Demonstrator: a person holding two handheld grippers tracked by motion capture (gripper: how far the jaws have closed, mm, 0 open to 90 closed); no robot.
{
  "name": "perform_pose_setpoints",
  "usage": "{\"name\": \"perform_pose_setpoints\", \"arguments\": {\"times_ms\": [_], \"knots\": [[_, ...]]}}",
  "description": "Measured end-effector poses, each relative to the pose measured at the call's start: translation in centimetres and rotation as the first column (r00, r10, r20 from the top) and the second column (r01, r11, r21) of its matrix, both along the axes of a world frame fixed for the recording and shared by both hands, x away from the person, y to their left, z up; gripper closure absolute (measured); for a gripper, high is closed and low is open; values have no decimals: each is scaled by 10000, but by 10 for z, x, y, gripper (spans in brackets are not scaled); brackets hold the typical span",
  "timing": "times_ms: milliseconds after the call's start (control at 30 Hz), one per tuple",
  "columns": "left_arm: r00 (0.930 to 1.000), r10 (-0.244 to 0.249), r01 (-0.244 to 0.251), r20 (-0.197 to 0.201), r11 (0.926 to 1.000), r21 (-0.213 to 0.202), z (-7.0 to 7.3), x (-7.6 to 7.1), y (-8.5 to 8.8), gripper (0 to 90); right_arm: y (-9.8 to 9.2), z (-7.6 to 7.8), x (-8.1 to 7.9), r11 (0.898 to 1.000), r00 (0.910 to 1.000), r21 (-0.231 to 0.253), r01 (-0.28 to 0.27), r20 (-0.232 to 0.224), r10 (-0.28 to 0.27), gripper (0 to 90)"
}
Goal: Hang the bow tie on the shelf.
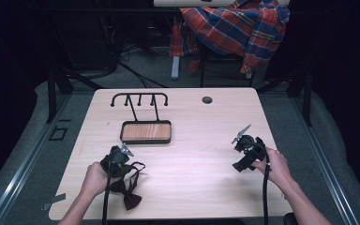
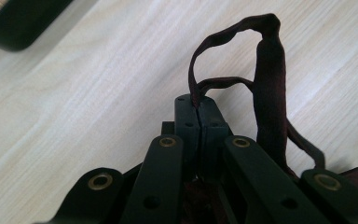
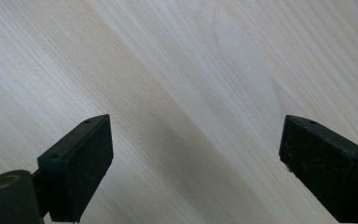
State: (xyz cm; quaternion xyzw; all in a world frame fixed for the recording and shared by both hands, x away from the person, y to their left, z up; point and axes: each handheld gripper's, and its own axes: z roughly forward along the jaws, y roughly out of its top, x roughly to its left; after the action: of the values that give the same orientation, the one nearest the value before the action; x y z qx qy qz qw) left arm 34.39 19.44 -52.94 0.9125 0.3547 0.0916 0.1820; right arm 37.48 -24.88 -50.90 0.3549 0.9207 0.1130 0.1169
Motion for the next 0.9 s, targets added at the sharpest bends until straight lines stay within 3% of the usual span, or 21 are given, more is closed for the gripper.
{"name": "perform_pose_setpoints", "arguments": {"times_ms": [67, 200, 367, 433, 500, 567, 667, 867, 900], "knots": [[9999, -19, 21, 105, 9999, -147, 3, 0, 0, 890, -1, 1, 0, 9998, 10000, -185, 8, 7, -8, 94], [9996, -14, 23, 267, 9995, -318, 8, 2, 0, 890, -5, 0, -1, 9999, 9999, 52, 155, -11, -155, 94], [9995, 83, -70, 303, 9990, -435, 10, 3, 2, 891, -4, 1, -1, 9999, 9999, -76, 101, -33, -101, 94], [9992, 195, -177, 342, 9985, -522, 12, 3, 4, 891, -2, 2, 0, 9997, 10000, -223, 18, -34, -18, 94], [9988, 322, -297, 374, 9973, -665, 13, 2, 5, 891, 1, 1, 0, 10000, 10000, 51, 59, 34, -60, 94], [9975, 522, -481, 483, 9955, -822, 16, 2, 8, 891, 2, 3, 1, 9999, 10000, -161, -30, 64, 31, 94], [9920, 920, -833, 859, 9915, -1004, 26, 1, 14, 892, 2, 2, -1, 9999, 10000, 161, -10, 83, 9, 94], [9773, 1581, -1374, 1411, 9797, -1461, 43, 5, 30, 892, 1, 1, 3, 9999, 9999, 110, -69, -104, 70, 95], [9773, 1581, -1374, 1411, 9797, -1461, 43, 5, 30, 892, 1, 1, 4, 9999, 9999, 135, -61, -92, 62, 95]]}}
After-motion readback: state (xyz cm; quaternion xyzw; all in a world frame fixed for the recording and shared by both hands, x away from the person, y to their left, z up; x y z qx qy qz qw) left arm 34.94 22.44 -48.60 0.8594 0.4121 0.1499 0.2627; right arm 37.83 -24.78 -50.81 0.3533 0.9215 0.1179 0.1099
